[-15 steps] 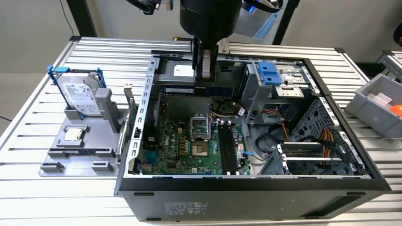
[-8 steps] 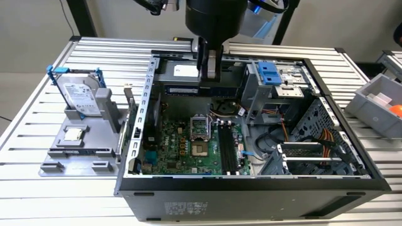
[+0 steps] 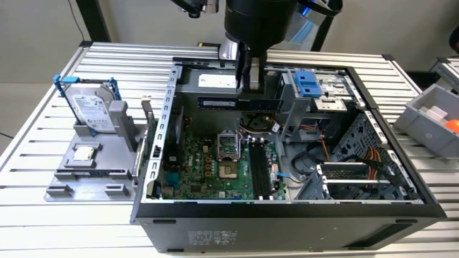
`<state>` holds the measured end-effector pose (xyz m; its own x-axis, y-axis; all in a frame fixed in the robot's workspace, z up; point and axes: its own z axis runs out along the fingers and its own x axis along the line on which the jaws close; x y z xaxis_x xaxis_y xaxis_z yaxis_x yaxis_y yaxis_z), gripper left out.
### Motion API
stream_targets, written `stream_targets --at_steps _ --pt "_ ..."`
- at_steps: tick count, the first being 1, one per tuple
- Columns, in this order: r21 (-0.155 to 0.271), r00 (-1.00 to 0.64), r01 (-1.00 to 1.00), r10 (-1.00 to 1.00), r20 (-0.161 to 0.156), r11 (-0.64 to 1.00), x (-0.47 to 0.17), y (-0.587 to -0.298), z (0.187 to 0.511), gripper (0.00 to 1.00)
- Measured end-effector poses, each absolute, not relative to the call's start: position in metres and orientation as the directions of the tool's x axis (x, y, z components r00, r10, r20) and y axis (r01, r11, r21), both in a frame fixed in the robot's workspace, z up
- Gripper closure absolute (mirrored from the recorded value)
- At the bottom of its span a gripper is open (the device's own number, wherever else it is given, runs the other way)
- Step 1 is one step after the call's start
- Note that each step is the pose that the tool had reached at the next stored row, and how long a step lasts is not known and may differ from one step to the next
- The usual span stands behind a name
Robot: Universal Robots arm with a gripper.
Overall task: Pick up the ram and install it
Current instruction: 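Pick up the ram and move it above insertion slot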
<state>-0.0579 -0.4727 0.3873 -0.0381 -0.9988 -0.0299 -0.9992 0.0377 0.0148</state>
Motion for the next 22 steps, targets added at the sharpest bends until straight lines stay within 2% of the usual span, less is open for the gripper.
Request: stream_targets --at_steps 22 --pt "0.017 -0.04 -0.999 -0.999 -0.03 0.039 -0.013 -0.473 0.387 1.0"
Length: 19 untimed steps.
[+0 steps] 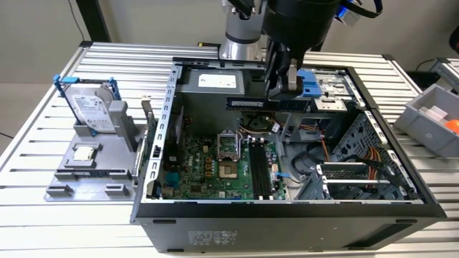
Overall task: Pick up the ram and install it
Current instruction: 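Pick up the ram and move it above insertion slot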
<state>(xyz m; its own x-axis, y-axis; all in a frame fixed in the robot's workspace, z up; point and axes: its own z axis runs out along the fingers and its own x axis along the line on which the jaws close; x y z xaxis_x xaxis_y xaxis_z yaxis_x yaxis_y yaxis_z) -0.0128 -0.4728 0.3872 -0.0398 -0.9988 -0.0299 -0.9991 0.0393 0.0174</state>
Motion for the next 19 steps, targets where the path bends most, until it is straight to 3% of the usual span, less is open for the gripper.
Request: stream_targets --at_steps 19 --pt "0.02 -0.087 -0.996 -0.996 -0.03 0.086 0.01 -0.474 0.387 1.0"
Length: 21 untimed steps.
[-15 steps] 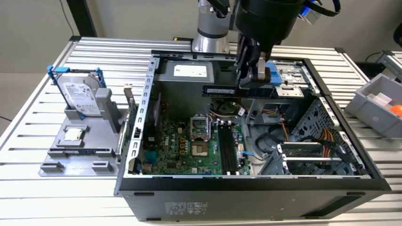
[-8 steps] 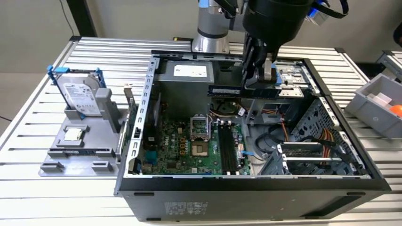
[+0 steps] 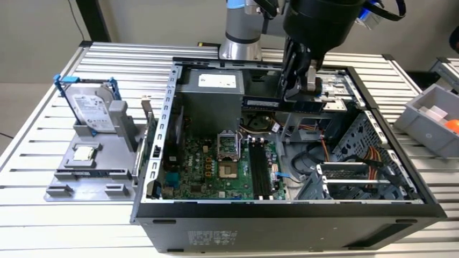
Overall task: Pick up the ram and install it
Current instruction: 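Pick up the ram and move it above insertion slot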
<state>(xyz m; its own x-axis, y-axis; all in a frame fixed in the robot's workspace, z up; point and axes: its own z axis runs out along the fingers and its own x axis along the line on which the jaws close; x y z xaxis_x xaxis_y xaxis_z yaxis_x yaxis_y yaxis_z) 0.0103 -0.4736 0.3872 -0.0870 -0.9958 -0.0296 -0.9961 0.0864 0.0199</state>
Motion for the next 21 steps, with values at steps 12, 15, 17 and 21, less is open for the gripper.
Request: stream_targets --at_steps 12,15,17,21 --pt "0.023 -0.102 -0.995 -0.994 -0.029 0.101 0.031 -0.475 0.387 1.0" --pt "0.024 -0.104 -0.994 -0.994 -0.029 0.103 0.036 -0.476 0.387 1.0" --pt "0.026 -0.106 -0.994 -0.994 -0.029 0.105 0.04 -0.477 0.387 1.0" --pt "0.028 -0.108 -0.994 -0.994 -0.029 0.108 0.047 -0.478 0.387 1.0"
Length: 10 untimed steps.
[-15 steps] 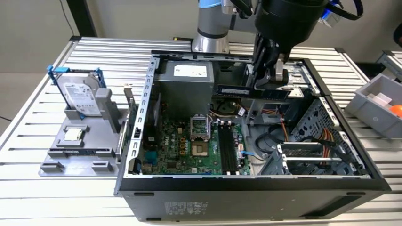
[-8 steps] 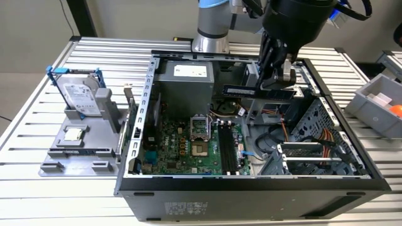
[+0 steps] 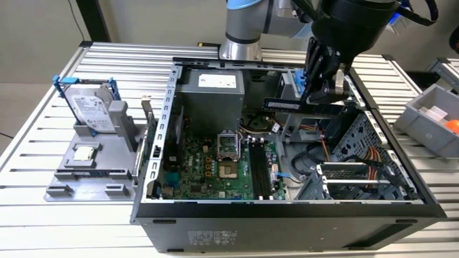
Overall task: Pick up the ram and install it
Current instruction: 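Pick up the ram and move it above insertion slot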
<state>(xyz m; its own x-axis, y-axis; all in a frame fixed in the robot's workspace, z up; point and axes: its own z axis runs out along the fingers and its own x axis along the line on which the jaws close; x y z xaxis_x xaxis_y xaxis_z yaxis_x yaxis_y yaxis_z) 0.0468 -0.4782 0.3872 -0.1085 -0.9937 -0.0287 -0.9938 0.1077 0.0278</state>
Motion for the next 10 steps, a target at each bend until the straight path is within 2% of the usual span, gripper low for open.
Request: stream_targets --at_steps 10 --pt "0.03 -0.147 -0.989 -0.989 -0.028 0.147 0.0524 -0.4805 0.3872 1.0"
